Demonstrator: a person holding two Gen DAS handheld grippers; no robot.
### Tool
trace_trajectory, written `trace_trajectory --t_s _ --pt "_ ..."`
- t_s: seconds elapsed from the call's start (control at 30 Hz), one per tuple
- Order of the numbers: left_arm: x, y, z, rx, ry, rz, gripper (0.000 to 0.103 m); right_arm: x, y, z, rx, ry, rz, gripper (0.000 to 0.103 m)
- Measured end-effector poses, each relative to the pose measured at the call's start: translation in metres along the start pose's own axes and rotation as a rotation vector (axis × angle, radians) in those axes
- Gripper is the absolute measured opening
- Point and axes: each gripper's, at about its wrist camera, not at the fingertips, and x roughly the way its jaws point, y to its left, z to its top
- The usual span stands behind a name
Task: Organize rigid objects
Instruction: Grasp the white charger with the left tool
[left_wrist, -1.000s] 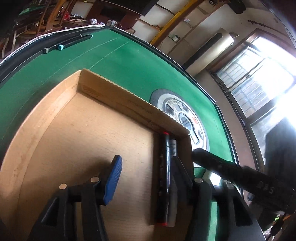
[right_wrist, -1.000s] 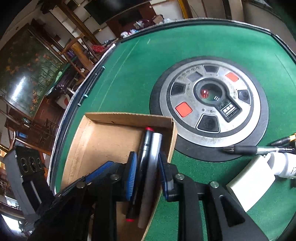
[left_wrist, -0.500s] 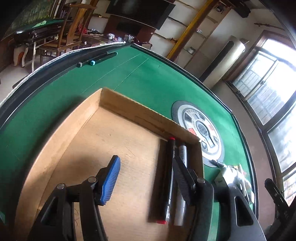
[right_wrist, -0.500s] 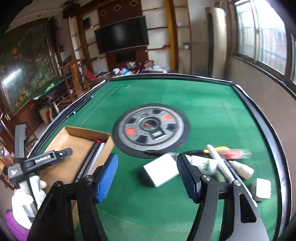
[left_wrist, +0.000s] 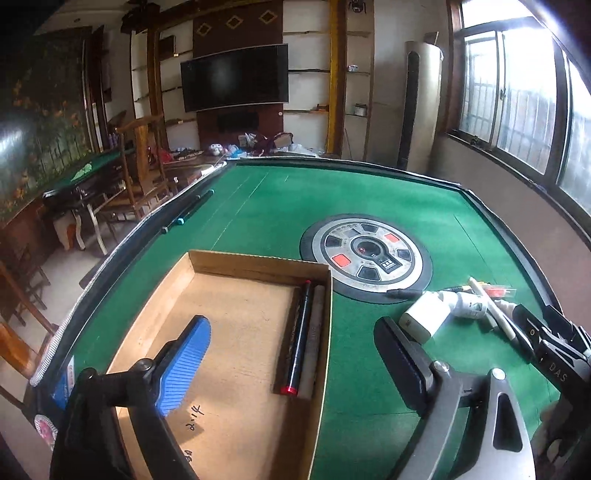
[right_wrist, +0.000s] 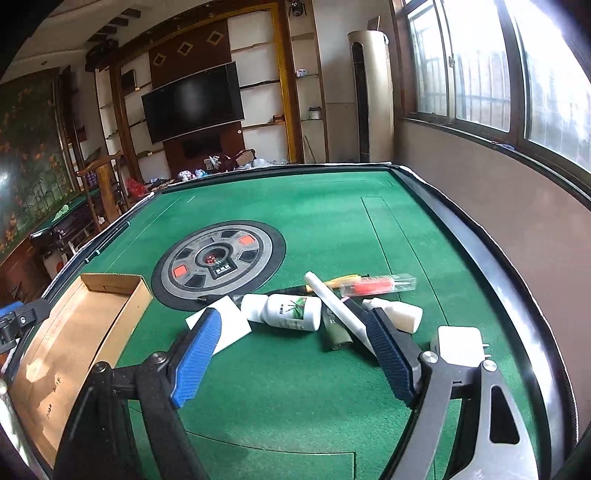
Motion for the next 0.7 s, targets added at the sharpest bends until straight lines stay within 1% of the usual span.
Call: trace_trajectory --t_s 0.07,0.37,0.57,0.6,0.67,0.7 --pt "-0.002 -0.008 -0.001 0.021 0.004 -0.003 0.093 -0.001 -0.005 -0.002 0.004 -0.006 -0.004 0.084" --pt "-0.001 -0.035 -0.005 0.072 0.025 0.003 0.093 -0.002 -0.032 -0.008 0.052 -0.016 -0.027 0.084" --pt "0.007 -0.049 -0.008 0.104 0.049 0.002 0.093 -0.007 -0.043 0.003 0.072 -0.064 -0.056 0.084" --pt "0.008 -0.052 -0.008 0.111 0.054 0.003 0.093 -0.008 -0.046 0.008 0.077 -0.078 -0.071 0.085" --pt "0.013 -0.058 -0.008 0.118 0.074 -0.010 0.093 -0.005 -0.051 0.020 0.082 -0.108 -0.115 0.096" --pt "0.016 -0.060 -0.008 0.116 0.090 -0.028 0.093 -0.002 -0.054 0.027 0.081 -0.112 -0.130 0.100"
